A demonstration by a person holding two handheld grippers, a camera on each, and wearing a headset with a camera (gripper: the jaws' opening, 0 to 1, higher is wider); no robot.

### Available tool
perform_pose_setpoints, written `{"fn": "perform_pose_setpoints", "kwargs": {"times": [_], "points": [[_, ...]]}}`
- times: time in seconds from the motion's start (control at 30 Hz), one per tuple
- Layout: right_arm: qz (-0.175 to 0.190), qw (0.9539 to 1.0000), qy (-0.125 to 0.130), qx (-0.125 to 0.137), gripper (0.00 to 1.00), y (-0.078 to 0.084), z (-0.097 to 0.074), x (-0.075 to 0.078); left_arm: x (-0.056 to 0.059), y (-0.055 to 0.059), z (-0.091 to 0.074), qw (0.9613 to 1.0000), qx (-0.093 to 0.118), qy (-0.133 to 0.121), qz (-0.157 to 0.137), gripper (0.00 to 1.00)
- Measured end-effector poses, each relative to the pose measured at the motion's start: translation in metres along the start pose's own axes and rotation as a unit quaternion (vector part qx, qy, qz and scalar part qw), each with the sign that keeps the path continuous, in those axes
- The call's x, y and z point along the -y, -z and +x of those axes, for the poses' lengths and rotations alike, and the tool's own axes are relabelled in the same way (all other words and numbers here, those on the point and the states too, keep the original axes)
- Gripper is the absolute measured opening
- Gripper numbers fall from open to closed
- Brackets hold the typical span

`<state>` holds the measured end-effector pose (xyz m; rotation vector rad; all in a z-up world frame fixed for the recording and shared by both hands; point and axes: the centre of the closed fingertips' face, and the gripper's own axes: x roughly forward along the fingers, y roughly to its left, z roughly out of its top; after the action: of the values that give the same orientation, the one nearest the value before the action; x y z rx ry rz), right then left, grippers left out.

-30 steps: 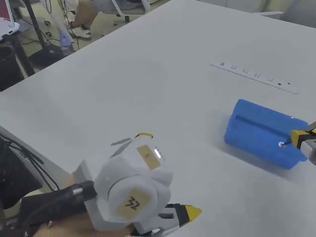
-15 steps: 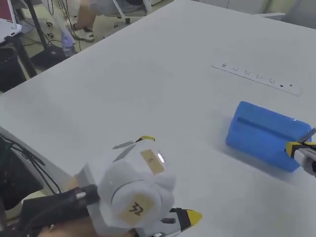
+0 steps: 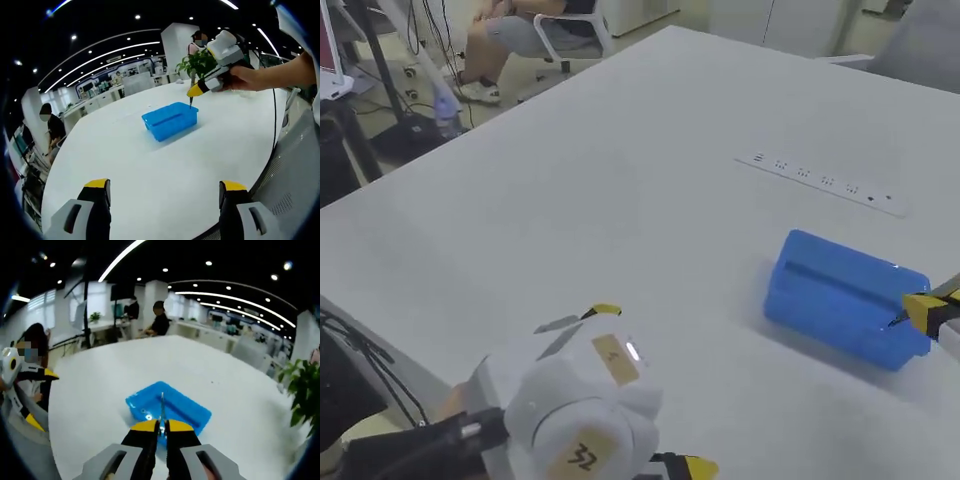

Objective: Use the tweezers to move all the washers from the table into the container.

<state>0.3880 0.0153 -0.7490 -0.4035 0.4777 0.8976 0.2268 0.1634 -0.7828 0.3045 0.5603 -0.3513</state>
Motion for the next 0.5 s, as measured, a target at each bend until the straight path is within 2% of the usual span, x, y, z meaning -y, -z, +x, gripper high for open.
{"fn": "perform_pose_setpoints", "kwargs": {"times": [0.07, 0.17, 0.2, 0.27, 0.37, 0.5], "points": [[-0.054, 0.9978, -0.027, -0.027, 0.02, 0.013, -0.011, -0.019, 0.000, 0.000, 0.000, 1.0000, -0.001, -0.001, 0.000, 0.91], [-0.078, 0.9934, -0.054, -0.065, 0.02, 0.030, -0.018, -0.036, -0.001, 0.000, 0.000, 1.0000, 0.000, -0.003, 0.000, 0.91], [-0.093, 0.9893, -0.072, -0.086, 0.02, 0.041, -0.020, -0.044, -0.001, 0.000, 0.000, 1.0000, 0.000, -0.004, 0.000, 0.91], [-0.122, 0.9816, -0.080, -0.123, 0.02, 0.059, -0.022, -0.052, -0.002, -0.001, -0.001, 1.0000, 0.002, -0.004, -0.001, 0.91], [-0.135, 0.9704, -0.103, -0.171, 0.03, 0.082, -0.021, -0.059, -0.002, -0.001, -0.001, 1.0000, 0.003, -0.005, -0.002, 0.91], [-0.171, 0.9518, -0.138, -0.214, 0.03, 0.097, -0.015, -0.072, -0.003, -0.001, -0.001, 1.0000, 0.004, -0.007, -0.001, 0.91]]}}
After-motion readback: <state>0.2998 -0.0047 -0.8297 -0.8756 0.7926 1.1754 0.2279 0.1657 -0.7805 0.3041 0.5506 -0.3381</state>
